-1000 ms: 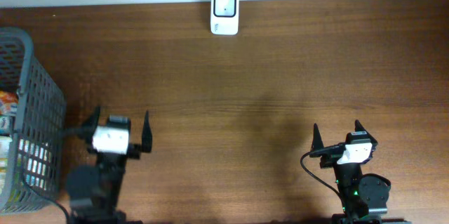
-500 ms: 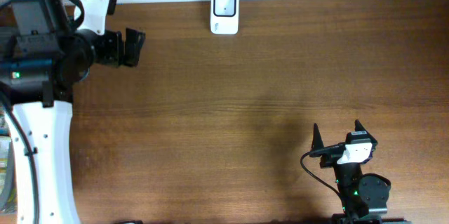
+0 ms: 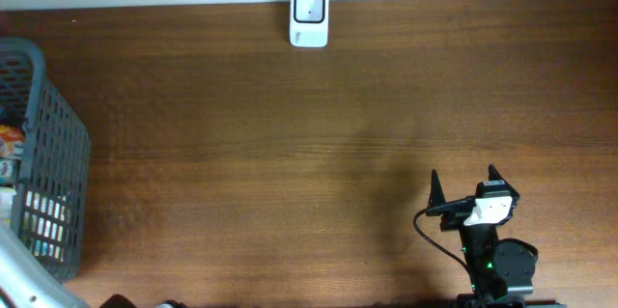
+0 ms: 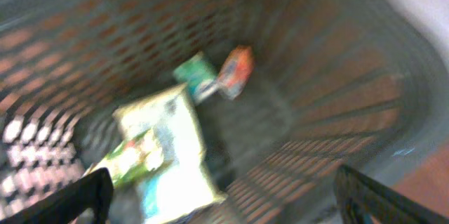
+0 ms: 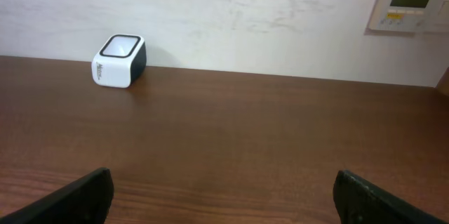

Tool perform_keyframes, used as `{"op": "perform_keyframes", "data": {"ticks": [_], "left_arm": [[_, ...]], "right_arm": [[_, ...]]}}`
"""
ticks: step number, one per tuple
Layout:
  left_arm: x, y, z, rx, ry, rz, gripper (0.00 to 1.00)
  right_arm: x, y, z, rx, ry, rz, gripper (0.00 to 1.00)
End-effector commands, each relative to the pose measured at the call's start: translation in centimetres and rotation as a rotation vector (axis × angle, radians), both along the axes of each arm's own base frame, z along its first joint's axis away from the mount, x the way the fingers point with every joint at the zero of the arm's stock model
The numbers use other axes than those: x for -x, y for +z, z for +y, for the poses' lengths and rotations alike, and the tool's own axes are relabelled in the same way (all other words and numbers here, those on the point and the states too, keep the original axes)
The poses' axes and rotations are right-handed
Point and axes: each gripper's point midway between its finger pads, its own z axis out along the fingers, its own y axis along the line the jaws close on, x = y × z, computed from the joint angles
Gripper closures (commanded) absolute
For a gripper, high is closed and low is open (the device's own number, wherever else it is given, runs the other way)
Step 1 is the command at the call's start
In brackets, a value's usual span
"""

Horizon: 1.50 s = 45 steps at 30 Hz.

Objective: Scan the item barcode
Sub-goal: 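Reach into the basket and grasp the green tea carton with left gripper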

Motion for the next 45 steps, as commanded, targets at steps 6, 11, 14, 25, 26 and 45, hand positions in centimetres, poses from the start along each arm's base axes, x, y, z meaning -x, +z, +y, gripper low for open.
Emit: {"op": "perform_keyframes", "data": {"ticks": [6, 11, 14, 25, 26, 45], "left_arm": [[6.3, -10.2, 4.0, 0.198, 0.086, 0.312, 0.08], [5.8, -16.0, 3.6, 0.252, -0.099, 0.367, 0.11], [3.9, -17.5, 3.2, 0.227, -0.302, 0.351, 0.11], [5.9, -25.5, 6.3, 0.225, -0.450, 0.634, 0.09], [6.2, -25.7, 6.6, 0.228, -0.441, 0.632, 0.08], [9.6, -28.7, 9.5, 0.287, -0.415, 0.604, 0.01]], "right_arm": [[0.0, -0.2, 0.0, 0.000, 0.000, 0.001, 0.01], [0.0, -0.2, 0.0, 0.000, 0.000, 0.001, 0.01], [0.0, -0.2, 0.0, 0.001, 0.000, 0.001, 0.01], [0.0, -0.2, 0.0, 0.000, 0.000, 0.001, 0.01], [0.0, -0.2, 0.0, 0.001, 0.000, 0.001, 0.01], [0.0, -0.2, 0.0, 0.000, 0.000, 0.001, 0.01]]}}
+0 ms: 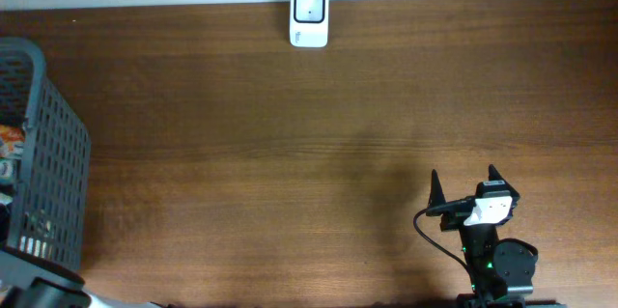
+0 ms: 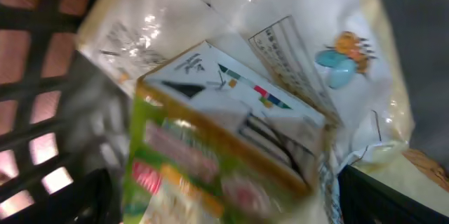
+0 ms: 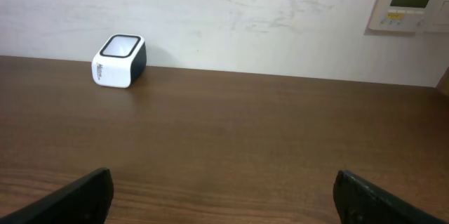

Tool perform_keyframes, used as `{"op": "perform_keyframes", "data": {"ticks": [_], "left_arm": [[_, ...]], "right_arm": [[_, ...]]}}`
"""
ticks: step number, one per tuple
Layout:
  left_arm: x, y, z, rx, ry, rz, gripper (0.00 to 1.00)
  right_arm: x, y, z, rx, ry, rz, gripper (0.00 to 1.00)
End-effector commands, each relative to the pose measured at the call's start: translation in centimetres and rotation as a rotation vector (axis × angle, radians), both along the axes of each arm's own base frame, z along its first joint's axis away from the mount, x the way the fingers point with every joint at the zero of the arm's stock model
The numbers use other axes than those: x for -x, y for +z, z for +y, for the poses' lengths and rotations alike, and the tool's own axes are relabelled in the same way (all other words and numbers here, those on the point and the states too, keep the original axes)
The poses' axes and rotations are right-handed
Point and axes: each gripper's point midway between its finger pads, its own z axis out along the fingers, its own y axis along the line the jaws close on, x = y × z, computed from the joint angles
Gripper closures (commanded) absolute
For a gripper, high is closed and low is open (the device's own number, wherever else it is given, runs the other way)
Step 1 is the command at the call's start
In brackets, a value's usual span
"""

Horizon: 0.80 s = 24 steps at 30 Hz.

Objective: Scan the item barcode
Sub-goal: 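Reach into the basket and grasp the green tea carton with left gripper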

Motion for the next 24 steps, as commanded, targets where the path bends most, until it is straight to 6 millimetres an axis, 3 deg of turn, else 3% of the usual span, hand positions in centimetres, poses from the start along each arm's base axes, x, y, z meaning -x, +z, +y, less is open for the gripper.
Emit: {"op": "perform_keyframes", "data": {"ticks": [1, 2, 6, 10, 13, 16, 19, 21, 23, 24], "left_arm": [[0.5, -2.8, 0.0, 0.073, 0.001, 0.003, 0.00], [0.1, -2.9, -0.2, 0.085, -0.005, -0.023, 0.03], [-1.6, -2.9, -0.5, 0.110, -0.028, -0.111, 0.43], [-2.6, -2.7, -0.9, 0.136, -0.032, -0.169, 0.54], [-3.7, -0.8, -0.1, 0.112, 0.037, -0.216, 0.66], [-5.7, 2.5, 0.6, 0.089, 0.065, -0.307, 0.67], [-9.2, 6.8, 0.7, 0.097, 0.100, -0.478, 0.67], [-10.4, 7.5, 0.0, 0.123, 0.096, -0.523, 0.65], [-10.5, 7.2, -0.3, 0.128, 0.091, -0.509, 0.58], [-10.3, 7.0, -0.4, 0.128, 0.097, -0.495, 0.49]], "right_arm": [[0.0, -0.2, 0.1, 0.000, 0.001, 0.001, 0.01], [0.0, -0.2, 0.1, 0.000, 0.001, 0.001, 0.01], [0.0, -0.2, 0.1, 0.000, 0.001, 0.001, 0.02], [0.0, -0.2, 0.1, 0.000, 0.001, 0.001, 0.01], [0.0, -0.2, 0.0, 0.000, 0.000, 0.001, 0.01], [0.0, -0.2, 0.1, 0.000, 0.001, 0.001, 0.01], [0.0, -0.2, 0.1, 0.000, 0.001, 0.001, 0.01], [0.0, -0.2, 0.1, 0.000, 0.001, 0.001, 0.01], [0.0, -0.2, 0.1, 0.000, 0.001, 0.001, 0.01], [0.0, -0.2, 0.1, 0.000, 0.001, 0.001, 0.01]]}}
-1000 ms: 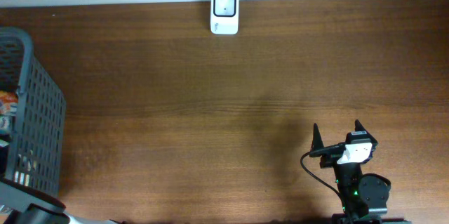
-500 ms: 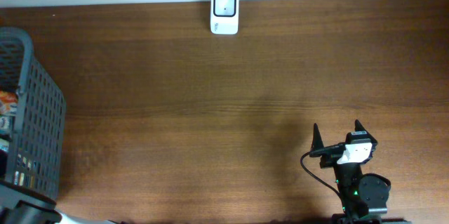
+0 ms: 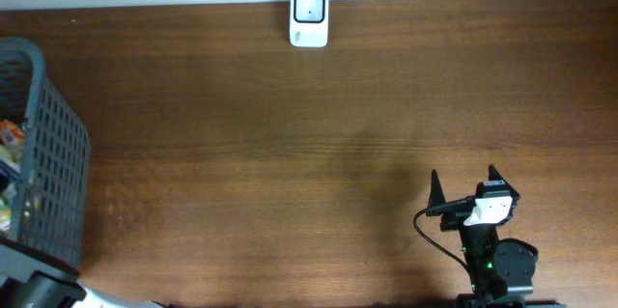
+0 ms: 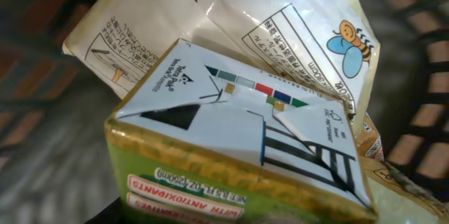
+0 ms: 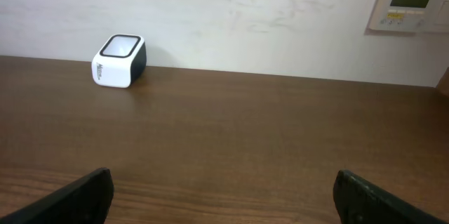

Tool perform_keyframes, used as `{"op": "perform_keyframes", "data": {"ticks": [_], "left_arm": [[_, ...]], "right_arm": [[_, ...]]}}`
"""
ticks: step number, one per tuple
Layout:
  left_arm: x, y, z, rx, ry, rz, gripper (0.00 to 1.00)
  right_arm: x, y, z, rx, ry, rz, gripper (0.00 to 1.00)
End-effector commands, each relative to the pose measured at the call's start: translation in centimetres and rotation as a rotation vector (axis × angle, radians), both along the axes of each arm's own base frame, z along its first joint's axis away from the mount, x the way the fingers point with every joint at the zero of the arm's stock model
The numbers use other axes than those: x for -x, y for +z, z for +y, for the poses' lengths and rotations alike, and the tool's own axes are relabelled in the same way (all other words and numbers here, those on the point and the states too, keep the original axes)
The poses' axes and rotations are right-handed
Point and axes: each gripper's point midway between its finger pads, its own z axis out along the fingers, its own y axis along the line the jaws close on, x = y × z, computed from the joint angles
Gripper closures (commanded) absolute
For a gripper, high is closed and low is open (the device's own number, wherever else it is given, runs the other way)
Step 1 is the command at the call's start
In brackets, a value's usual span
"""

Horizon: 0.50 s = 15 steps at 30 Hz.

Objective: Scan the item barcode
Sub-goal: 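Reach into the basket and grasp the green tea carton with left gripper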

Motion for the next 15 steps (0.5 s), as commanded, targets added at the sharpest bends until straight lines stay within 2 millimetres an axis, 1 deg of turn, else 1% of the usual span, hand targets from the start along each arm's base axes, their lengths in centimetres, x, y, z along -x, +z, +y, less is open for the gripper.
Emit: {"op": "perform_keyframes", "data": {"ticks": [1, 2, 3, 8, 9, 12, 13, 15], "left_arm": [[-0.5, 2.1, -0.2, -0.002, 0.021, -0.047, 0.30], [-0.2, 1.9, -0.1, -0.005, 0.029, -0.029, 0.05], [0.2, 1.7, 0.0, -0.010, 0.037, -0.009, 0.01], [0.6, 1.3, -0.2, 0.004, 0.055, 0.016, 0.01], [1.0, 1.1, -0.1, 0.002, 0.062, 0.035, 0.01], [3.4, -0.7, 0.4, -0.010, 0.182, 0.145, 0.01], [3.6, -1.8, 0.0, 0.005, 0.191, 0.155, 0.01], [4.1, -3.5, -0.8, 0.024, 0.188, 0.170, 0.01]], "right_arm": [[0.0, -0.2, 0.0, 0.000, 0.000, 0.001, 0.01], [0.0, -0.2, 0.0, 0.000, 0.000, 0.001, 0.01], [0.0, -0.2, 0.0, 0.000, 0.000, 0.001, 0.01], [0.0, -0.2, 0.0, 0.000, 0.000, 0.001, 0.01], [0.0, -0.2, 0.0, 0.000, 0.000, 0.001, 0.01], [0.0, -0.2, 0.0, 0.000, 0.000, 0.001, 0.01], [0.0, -0.2, 0.0, 0.000, 0.000, 0.001, 0.01], [0.0, -0.2, 0.0, 0.000, 0.000, 0.001, 0.02]]}}
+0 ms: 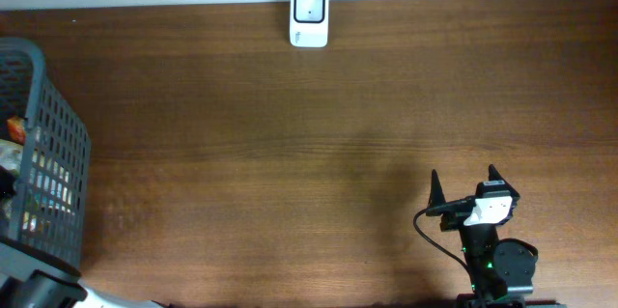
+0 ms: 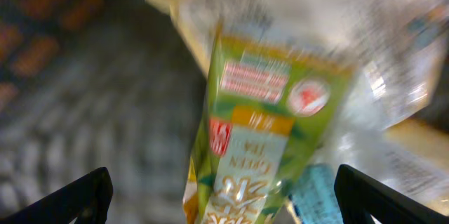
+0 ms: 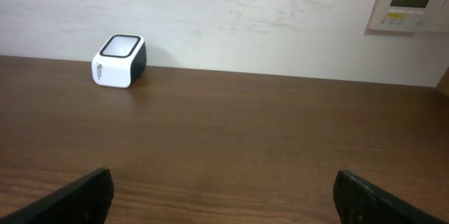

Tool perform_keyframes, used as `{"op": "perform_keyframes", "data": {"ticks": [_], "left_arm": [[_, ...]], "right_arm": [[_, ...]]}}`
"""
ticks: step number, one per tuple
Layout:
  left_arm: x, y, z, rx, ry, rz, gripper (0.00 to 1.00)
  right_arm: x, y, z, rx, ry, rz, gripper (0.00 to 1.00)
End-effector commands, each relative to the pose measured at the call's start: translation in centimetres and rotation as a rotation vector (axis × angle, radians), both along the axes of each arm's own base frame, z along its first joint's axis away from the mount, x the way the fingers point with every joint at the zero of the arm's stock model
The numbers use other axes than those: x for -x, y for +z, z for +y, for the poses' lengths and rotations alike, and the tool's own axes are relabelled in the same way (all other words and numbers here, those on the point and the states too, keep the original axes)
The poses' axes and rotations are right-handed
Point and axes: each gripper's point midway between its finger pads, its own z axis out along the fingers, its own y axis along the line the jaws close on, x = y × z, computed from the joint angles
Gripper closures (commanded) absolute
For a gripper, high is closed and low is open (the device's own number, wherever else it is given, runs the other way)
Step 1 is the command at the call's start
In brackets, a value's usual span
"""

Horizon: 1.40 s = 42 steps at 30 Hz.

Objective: Scan the item barcode
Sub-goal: 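Reach into the basket and grasp the green tea carton with left gripper, then lift the green tea carton out and place it on the table center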

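A green-tea carton [image 2: 266,133], blurred, lies inside the grey basket [image 1: 43,154] at the table's left edge. My left gripper [image 2: 224,213] is down in the basket, open wide, with the carton's lower end between its fingers [image 2: 70,196] and apart from both. Behind the carton lies a white printed bag [image 2: 351,20], beside it a blue packet [image 2: 316,196]. The white barcode scanner [image 1: 309,16] stands at the table's far edge, also in the right wrist view [image 3: 119,60]. My right gripper [image 1: 464,181] rests open near the front right, holding nothing.
The basket's mesh walls [image 2: 42,34] close in round the left gripper. More packets show through the basket's top [image 1: 14,129]. A wall runs behind the scanner, with a control panel on it. Brown tabletop [image 1: 290,173] lies between basket and scanner.
The left wrist view has shifted: the carton's white folded top filled it before, now its green front face shows farther off and blurred. The right arm has not moved.
My left gripper first hung open above the basket's contents. Then it was low, right over the carton and white bag. Then it was close against the carton's top. Now the carton's face lies between its open fingers. The right arm stayed still throughout.
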Motion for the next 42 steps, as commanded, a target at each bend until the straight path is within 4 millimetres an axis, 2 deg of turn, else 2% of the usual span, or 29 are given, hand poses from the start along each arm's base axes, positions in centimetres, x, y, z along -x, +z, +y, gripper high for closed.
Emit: {"op": "perform_keyframes", "data": {"ticks": [1, 3, 6, 9, 12, 14, 17, 20, 22, 23, 24, 26, 29, 31, 34, 35, 36, 37, 38, 39, 40, 41, 42], "left_arm": [[1.5, -2.2, -1.0, 0.022, 0.045, 0.044, 0.01], [1.5, -2.8, -1.0, 0.013, 0.045, 0.038, 0.01], [0.5, -2.6, -0.6, -0.001, 0.034, -0.013, 0.01], [-0.4, -2.5, -1.4, 0.042, 0.012, -0.066, 0.01], [-0.2, -2.6, -1.6, 0.051, 0.013, -0.057, 0.34], [-0.3, -2.5, -1.4, 0.043, 0.012, -0.061, 0.32], [-0.3, -2.9, -1.5, 0.048, 0.009, -0.057, 0.43], [0.6, -5.0, -3.1, 0.103, 0.009, -0.022, 0.46], [1.0, -5.7, -3.7, 0.122, 0.010, -0.010, 0.74], [0.9, -5.6, -3.6, 0.120, 0.010, -0.013, 0.78], [0.7, -5.0, -3.3, 0.114, 0.010, -0.016, 0.89], [0.4, -3.6, -2.9, 0.110, 0.009, -0.019, 0.93], [-0.7, 1.5, -1.4, 0.078, 0.006, -0.050, 0.93], [-2.3, 6.1, -0.6, 0.050, -0.015, -0.130, 0.92], [-4.3, 15.9, 0.0, -0.045, -0.046, -0.283, 0.94], [-4.5, 18.0, 0.0, -0.069, -0.047, -0.316, 0.95], [-4.9, 21.2, -0.3, -0.100, -0.041, -0.377, 0.96], [-5.3, 23.0, -0.7, -0.113, -0.059, -0.423, 0.97], [-6.5, 26.1, -2.2, -0.112, -0.122, -0.522, 0.98], [-8.5, 29.5, -5.3, -0.052, -0.213, -0.671, 0.98], [-9.4, 30.9, -7.0, -0.018, -0.265, -0.734, 0.98], [-10.7, 32.7, -10.0, 0.030, -0.365, -0.808, 0.98], [-11.9, 33.6, -13.1, 0.065, -0.443, -0.833, 0.99]], "right_arm": [[0.0, -0.2, 0.0, 0.000, 0.000, 0.001, 0.01], [0.0, -0.2, 0.0, 0.000, 0.000, 0.001, 0.01], [0.0, -0.2, 0.0, 0.000, 0.000, 0.001, 0.01], [0.0, -0.2, 0.0, 0.000, 0.000, 0.001, 0.01], [0.0, -0.2, 0.0, 0.000, 0.000, 0.001, 0.02], [0.0, -0.2, 0.0, 0.000, 0.000, 0.001, 0.01], [0.0, -0.2, 0.0, 0.000, 0.000, 0.001, 0.01], [0.0, -0.2, 0.0, 0.000, 0.000, 0.001, 0.01], [0.0, -0.2, 0.0, 0.000, 0.000, 0.001, 0.01], [0.0, -0.2, 0.0, 0.000, 0.000, 0.001, 0.01], [0.0, -0.2, 0.0, 0.000, 0.000, 0.001, 0.01], [0.0, -0.2, 0.0, 0.000, 0.000, 0.001, 0.01], [0.0, -0.2, 0.0, 0.000, 0.000, 0.001, 0.01], [0.0, -0.2, 0.0, 0.000, 0.000, 0.001, 0.01], [0.0, -0.2, 0.0, 0.000, 0.000, 0.001, 0.01], [0.0, -0.2, 0.0, 0.000, 0.000, 0.001, 0.01], [0.0, -0.2, 0.0, 0.000, 0.000, 0.001, 0.01], [0.0, -0.2, 0.0, 0.000, 0.000, 0.001, 0.01], [0.0, -0.2, 0.0, 0.000, 0.000, 0.001, 0.01], [0.0, -0.2, 0.0, 0.000, 0.000, 0.001, 0.01], [0.0, -0.2, 0.0, 0.000, 0.000, 0.001, 0.01], [0.0, -0.2, 0.0, 0.000, 0.000, 0.001, 0.01], [0.0, -0.2, 0.0, 0.000, 0.000, 0.001, 0.01]]}}
